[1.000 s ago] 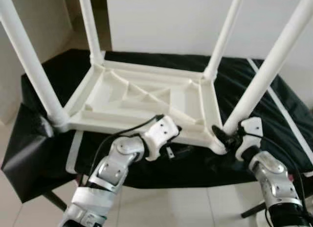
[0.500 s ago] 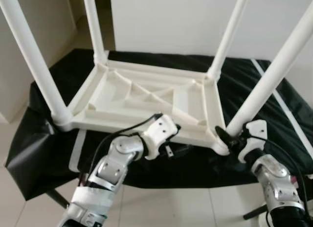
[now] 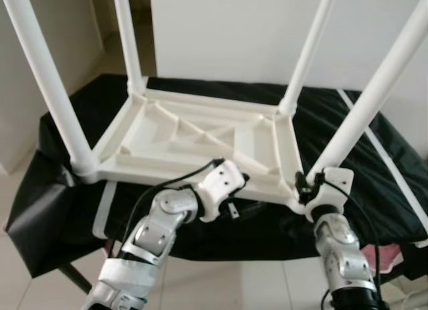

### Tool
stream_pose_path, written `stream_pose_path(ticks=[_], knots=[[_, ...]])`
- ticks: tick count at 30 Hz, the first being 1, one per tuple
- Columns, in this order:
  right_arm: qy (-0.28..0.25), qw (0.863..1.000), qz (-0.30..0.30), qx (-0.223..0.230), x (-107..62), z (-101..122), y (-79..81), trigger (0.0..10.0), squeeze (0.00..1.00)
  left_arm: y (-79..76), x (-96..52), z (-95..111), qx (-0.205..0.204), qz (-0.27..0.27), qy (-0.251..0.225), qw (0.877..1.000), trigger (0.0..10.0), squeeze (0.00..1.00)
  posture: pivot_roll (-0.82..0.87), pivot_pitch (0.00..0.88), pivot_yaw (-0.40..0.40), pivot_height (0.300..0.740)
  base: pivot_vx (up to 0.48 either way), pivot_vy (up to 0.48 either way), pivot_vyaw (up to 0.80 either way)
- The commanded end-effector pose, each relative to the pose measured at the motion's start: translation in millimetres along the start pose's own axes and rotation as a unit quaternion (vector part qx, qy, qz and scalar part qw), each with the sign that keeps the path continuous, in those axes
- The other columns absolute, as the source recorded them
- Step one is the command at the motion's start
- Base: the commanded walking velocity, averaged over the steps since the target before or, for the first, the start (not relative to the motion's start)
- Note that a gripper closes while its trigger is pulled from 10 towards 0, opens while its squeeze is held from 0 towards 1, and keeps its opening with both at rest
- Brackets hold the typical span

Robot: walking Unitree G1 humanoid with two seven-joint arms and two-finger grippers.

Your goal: Building children table

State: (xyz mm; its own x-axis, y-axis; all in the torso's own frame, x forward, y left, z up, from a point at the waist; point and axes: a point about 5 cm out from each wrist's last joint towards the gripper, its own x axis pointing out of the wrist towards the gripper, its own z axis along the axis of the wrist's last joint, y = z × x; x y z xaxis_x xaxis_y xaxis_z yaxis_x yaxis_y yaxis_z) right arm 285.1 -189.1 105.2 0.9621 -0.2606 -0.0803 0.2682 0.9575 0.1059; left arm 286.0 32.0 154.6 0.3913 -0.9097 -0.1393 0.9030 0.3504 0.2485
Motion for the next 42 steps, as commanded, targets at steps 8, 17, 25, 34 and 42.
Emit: stream_pose_path(ticks=[8, 17, 25, 34, 42], knots=[[0.09, 0.985, -0.132, 0.061, -16.4, -27.9, -0.1, 10.0, 0.0, -0.2, 4.4, -0.9, -0.004, 0.027, -0.001, 1.0, 10.0, 0.0, -0.04, 0.0, -0.064, 0.74, 0.0, 0.0, 0.0], [0.058, 0.99, -0.126, 0.03, -16.4, -13.5, 3.8, 10.0, 0.0, 3.4, 5.1, 1.2, -0.001, 0.028, -0.002, 1.0, 10.0, 0.0, -0.04, 0.0, -0.062, 0.74, 0.0, 0.0, 0.0], [0.009, 0.996, -0.086, 0.012, -12.4, 2.4, 13.7, 10.0, 0.0, -3.1, 13.3, 7.4, -0.002, 0.02, -0.015, 1.0, 10.0, 0.0, -0.03, 0.0, -0.068, 0.74, 0.0, 0.0, 0.0], [-0.04, 0.997, -0.047, 0.039, -14.3, 14.6, 18.3, 10.0, 1.0, 0.5, 12.9, 10.6, 0.001, 0.024, -0.02, 1.0, 10.0, 0.0, -0.02, 0.0, -0.066, 0.74, 0.0, 0.0, 0.0], [-0.064, 0.998, 0.008, 0.026, -21.4, 16.5, 5.5, 10.0, 1.0, -2.2, 11.6, 6.1, -0.002, 0.021, -0.014, 1.0, 10.0, 0.0, -0.03, 0.0, -0.058, 0.74, 0.0, 0.0, 0.0]])
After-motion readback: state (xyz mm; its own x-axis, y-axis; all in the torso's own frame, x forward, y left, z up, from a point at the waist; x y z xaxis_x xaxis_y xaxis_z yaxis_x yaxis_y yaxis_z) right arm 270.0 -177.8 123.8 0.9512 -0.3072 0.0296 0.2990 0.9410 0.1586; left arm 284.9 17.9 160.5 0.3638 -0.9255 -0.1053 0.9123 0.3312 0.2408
